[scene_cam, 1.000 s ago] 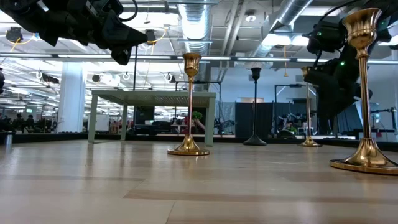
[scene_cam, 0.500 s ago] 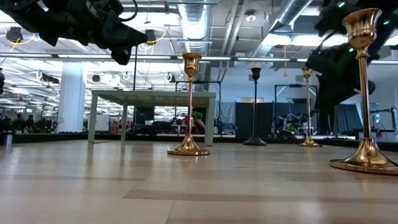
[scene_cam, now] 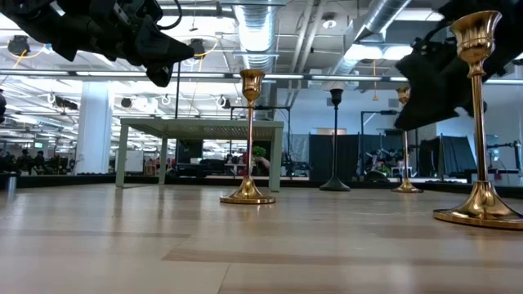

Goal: Pick & Place candle stick holders
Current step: Put the black candle holder on the shelf

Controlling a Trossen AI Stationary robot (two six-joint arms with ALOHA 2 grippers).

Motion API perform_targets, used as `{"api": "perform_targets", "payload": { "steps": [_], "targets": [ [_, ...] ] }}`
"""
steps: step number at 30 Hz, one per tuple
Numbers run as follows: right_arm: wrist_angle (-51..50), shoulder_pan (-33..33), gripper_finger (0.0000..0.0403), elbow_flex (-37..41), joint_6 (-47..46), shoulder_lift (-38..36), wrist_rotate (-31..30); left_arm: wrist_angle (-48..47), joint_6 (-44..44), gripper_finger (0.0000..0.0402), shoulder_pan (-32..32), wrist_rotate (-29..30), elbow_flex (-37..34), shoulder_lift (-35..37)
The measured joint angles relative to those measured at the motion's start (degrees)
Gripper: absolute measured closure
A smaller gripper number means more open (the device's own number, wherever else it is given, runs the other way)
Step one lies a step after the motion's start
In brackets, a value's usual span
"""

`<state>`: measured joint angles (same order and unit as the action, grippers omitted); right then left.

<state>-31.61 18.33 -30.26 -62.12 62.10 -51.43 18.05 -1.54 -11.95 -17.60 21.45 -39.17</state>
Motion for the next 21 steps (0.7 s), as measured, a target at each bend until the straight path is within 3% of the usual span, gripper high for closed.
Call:
{"api": "perform_targets", "payload": {
  "steps": [10, 14, 21],
  "targets": [
    [15.97, -4.39, 0.0308, 0.0, 16.32, 16.24, -0.53, 0.01, 0.0, 0.0396, -0.01, -0.01, 0.0, 0.02],
    [21.31, -9.3, 0.0305, 0.04, 16.62, 20.62, -2.85, -0.01, 0.0, 0.0396, 0.01, -0.01, 0.0, 0.14],
    [33.58, -17.33, 0.0259, 0.04, 20.49, 23.44, -2.65, 0.0, 0.02, 0.0396, 0.01, -3.95, -0.02, 1.32]
  ]
}}
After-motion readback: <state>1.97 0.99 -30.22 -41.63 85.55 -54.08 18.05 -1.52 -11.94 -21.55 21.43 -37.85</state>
